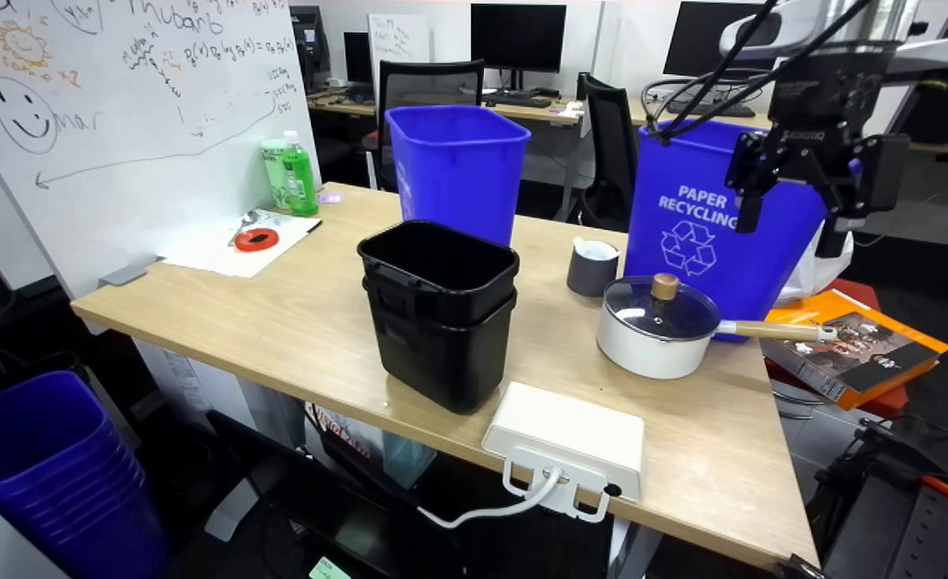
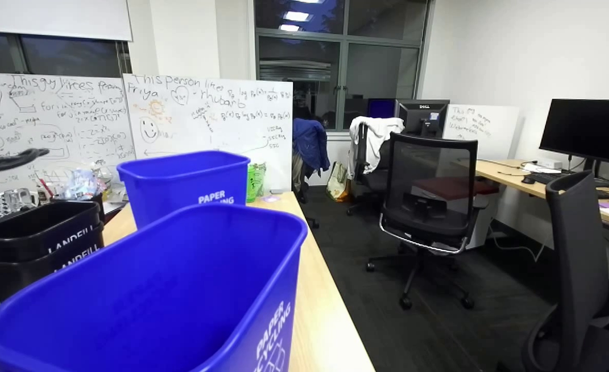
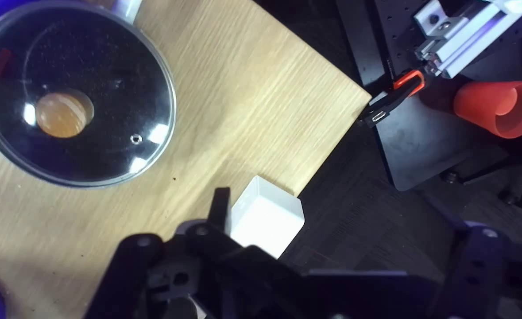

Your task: Uncover the pot and put the lid on the table

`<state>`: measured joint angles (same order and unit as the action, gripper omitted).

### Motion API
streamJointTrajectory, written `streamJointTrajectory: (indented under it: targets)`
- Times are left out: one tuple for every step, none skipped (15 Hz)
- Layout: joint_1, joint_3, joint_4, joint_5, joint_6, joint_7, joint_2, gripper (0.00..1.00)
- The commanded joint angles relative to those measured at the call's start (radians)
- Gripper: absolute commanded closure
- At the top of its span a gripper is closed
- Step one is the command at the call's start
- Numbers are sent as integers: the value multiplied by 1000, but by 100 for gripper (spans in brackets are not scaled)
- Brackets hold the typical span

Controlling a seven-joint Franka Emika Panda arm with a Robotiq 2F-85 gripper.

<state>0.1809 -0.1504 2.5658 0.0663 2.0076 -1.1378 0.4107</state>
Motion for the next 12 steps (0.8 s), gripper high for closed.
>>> streamJointTrajectory:
  targets:
    - [9,3,33,40,112,-185,-55,0]
    - [8,6,38,33,127,-237,-74,0]
    - [3,12,47,9,148,-289,-95,0]
    - [-4,18,52,-7,172,-333,-117,0]
    - [-10,24,58,-18,200,-369,-136,0]
    - [-16,30,63,-31,236,-395,-156,0]
    - [-21,37,65,-46,276,-414,-176,0]
    - [-28,45,63,-75,320,-425,-199,0]
    - [-35,53,61,-104,361,-427,-219,0]
    - [-42,58,61,-131,408,-429,-236,0]
    - [-47,61,59,-135,442,-422,-250,0]
    - [-53,65,60,-147,475,-412,-261,0]
